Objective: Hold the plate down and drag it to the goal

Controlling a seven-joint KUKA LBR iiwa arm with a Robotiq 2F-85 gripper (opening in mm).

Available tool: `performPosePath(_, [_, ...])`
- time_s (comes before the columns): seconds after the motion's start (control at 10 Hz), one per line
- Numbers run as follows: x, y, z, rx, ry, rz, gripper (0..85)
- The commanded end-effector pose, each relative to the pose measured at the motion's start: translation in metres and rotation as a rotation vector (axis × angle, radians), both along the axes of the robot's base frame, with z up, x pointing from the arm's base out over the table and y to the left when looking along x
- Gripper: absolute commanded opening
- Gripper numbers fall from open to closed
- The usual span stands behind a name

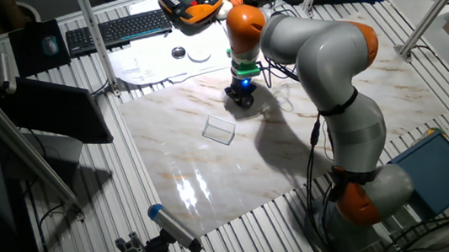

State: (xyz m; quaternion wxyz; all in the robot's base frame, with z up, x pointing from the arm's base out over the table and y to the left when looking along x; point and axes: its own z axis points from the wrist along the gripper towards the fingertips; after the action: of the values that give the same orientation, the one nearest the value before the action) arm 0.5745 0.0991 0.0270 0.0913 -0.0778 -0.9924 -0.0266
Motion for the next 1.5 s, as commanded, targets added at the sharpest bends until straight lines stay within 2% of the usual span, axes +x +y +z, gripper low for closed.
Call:
performPosePath(0.0, [-0.0014,0.003,0.001,0.001,0.003,-0.005,0.0])
performPosePath(0.5, [-0.0125,0.026,-0.001,-0.003,0.009,-0.044,0.0])
performPosePath(0.9, [-0.0186,0.04,-0.001,-0.008,0.012,-0.07,0.0])
performPosePath(1.2, [-0.0213,0.049,0.003,-0.009,0.029,-0.085,0.0])
performPosePath(1.4, [-0.0259,0.058,0.001,-0.015,0.026,-0.097,0.0])
